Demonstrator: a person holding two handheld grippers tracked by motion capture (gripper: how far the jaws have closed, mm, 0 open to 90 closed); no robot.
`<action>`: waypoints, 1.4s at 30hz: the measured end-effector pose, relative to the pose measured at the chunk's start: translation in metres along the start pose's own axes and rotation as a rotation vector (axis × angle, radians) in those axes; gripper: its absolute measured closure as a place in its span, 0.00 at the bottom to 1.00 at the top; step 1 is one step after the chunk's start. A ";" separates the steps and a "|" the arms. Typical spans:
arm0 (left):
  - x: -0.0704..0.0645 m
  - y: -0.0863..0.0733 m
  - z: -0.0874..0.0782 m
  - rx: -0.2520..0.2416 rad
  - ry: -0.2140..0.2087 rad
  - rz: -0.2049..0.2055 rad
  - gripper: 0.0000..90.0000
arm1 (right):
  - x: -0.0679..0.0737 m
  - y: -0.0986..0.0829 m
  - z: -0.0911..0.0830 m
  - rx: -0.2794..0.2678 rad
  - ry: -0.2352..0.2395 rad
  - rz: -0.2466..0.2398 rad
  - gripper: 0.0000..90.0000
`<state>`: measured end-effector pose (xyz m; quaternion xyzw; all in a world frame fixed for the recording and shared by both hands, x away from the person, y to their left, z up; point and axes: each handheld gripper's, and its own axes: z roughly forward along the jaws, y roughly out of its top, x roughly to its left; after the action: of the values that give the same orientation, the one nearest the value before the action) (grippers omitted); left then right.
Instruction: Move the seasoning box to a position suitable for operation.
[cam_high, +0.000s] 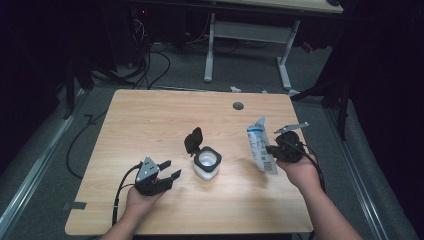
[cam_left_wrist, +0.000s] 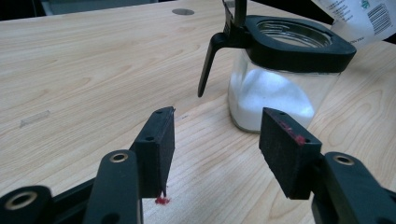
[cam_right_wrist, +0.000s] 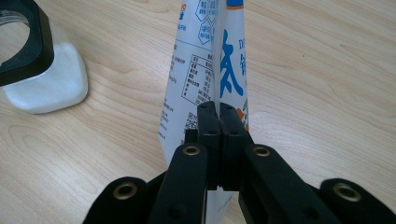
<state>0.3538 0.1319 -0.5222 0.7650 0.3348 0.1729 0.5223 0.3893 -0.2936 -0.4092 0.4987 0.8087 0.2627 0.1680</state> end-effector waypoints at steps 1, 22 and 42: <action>0.000 0.000 0.000 -0.001 0.001 -0.001 0.51 | 0.000 -0.002 0.001 -0.010 0.004 0.005 1.00; 0.004 -0.001 -0.003 -0.008 0.008 -0.011 0.51 | 0.001 -0.029 0.001 -0.165 0.021 0.049 1.00; 0.008 0.000 -0.005 -0.005 0.031 -0.044 0.50 | 0.010 -0.050 0.015 -0.270 0.024 0.047 1.00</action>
<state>0.3566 0.1405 -0.5212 0.7535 0.3590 0.1740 0.5226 0.3570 -0.2988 -0.4509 0.4874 0.7560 0.3788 0.2176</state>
